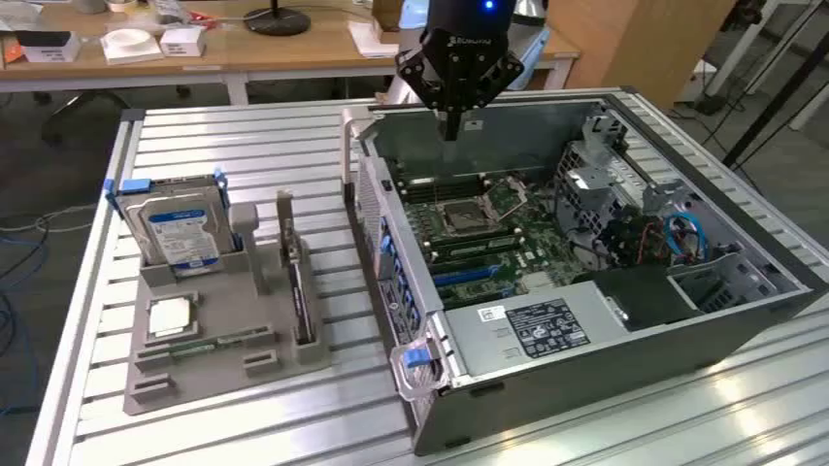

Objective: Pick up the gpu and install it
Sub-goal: 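Reach for the gpu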

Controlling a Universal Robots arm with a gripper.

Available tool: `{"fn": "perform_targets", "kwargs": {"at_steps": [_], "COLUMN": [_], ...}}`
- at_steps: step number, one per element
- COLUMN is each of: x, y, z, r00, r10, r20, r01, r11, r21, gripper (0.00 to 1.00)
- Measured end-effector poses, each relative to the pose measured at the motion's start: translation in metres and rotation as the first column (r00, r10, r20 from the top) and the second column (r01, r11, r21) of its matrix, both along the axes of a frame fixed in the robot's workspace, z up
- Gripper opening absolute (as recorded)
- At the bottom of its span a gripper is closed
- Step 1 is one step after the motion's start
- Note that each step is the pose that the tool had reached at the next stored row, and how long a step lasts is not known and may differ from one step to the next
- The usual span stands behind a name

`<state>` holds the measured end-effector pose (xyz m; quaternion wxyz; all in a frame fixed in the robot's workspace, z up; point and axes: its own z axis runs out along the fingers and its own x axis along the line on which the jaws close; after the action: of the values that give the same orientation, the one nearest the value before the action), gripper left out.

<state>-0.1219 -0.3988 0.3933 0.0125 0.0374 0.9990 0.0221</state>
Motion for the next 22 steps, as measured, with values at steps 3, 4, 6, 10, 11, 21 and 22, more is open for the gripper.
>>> {"fn": "perform_targets", "kwargs": {"at_steps": [3, 4, 6, 10, 11, 21, 22], "x": [0.000, 0.000, 0.000, -0.003, -0.003, -0.012, -0.013], "y": [0.0000, 0.0000, 0.0000, 0.0000, 0.0000, 0.0000, 0.0000], "z": [0.0000, 0.0000, 0.0000, 0.0000, 0.0000, -0.0003, -0.0003], "r00": [1.0000, 1.0000, 1.0000, 1.0000, 1.0000, 1.0000, 1.0000], "r10": [0.000, 0.000, 0.000, 0.000, 0.000, 0.000, 0.000], "r20": [0.0000, 0.0000, 0.0001, 0.0000, 0.0000, 0.0000, 0.0000], "r01": [0.000, 0.000, 0.000, 0.000, 0.000, 0.000, 0.000], "r11": [1.0000, 1.0000, 1.0000, 1.0000, 1.0000, 1.0000, 1.0000], "r21": [0.0000, 0.0000, 0.0001, 0.0000, 0.0000, 0.0000, 0.0000], "gripper": [0.11, 0.11, 0.11, 0.11, 0.11, 0.11, 0.11]}}
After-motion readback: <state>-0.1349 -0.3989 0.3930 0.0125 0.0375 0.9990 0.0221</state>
